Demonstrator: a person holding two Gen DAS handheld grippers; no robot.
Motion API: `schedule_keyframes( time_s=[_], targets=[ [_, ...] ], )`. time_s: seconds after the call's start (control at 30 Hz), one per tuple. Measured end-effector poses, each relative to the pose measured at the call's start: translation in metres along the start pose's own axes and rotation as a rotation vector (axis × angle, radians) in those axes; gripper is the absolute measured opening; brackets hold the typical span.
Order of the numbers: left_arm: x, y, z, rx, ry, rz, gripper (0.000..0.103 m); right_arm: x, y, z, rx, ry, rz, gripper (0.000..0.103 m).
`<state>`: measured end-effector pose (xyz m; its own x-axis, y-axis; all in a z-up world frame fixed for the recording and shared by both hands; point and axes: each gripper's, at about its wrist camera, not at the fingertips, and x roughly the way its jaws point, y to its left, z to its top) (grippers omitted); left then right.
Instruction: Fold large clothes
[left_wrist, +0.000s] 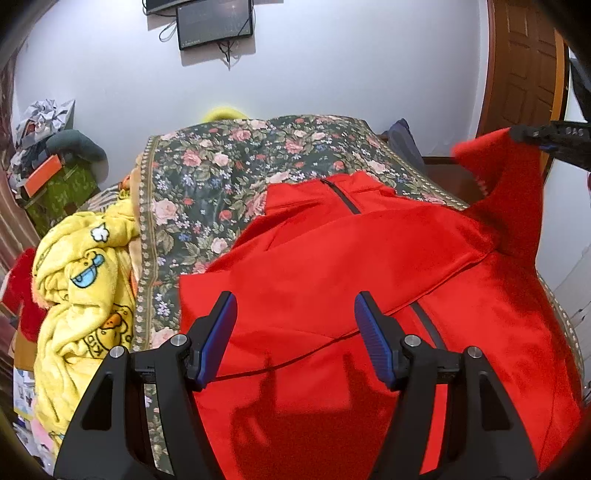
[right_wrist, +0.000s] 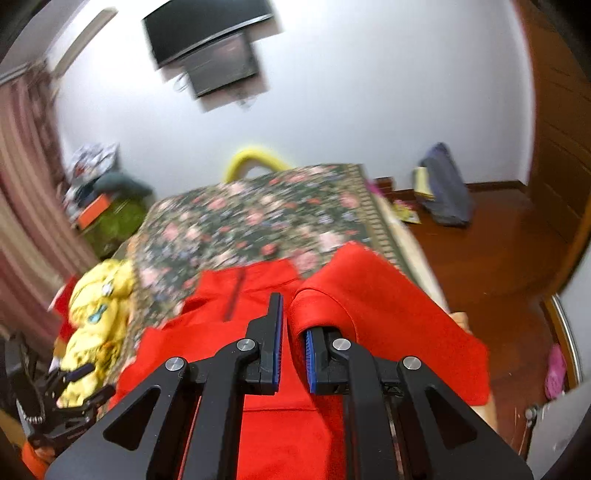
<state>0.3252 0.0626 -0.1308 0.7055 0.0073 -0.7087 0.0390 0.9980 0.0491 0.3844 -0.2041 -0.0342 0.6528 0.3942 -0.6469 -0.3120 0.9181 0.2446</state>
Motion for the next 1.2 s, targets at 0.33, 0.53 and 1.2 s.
schedule_keyframes(
  time_s=[0.33,0.53,1.2],
  targets=[
    [-0.010,0.007,-0.010,0.030,-0.007,0.025,0.065,0.085,0.060,-0.069,-0.117,0.282,0.046,0.009],
    [-0.005,0.005,-0.016,0.033,0.016,0.017,0.065,0.105,0.065,-0.105,-0.130,0.408,0.018,0.013],
    [0.021,-0.044,-0.023,0.137,0.065,-0.013,0.065,0.017,-0.058,-0.093,0.183,0.263,-0.070,0.079]
  ],
)
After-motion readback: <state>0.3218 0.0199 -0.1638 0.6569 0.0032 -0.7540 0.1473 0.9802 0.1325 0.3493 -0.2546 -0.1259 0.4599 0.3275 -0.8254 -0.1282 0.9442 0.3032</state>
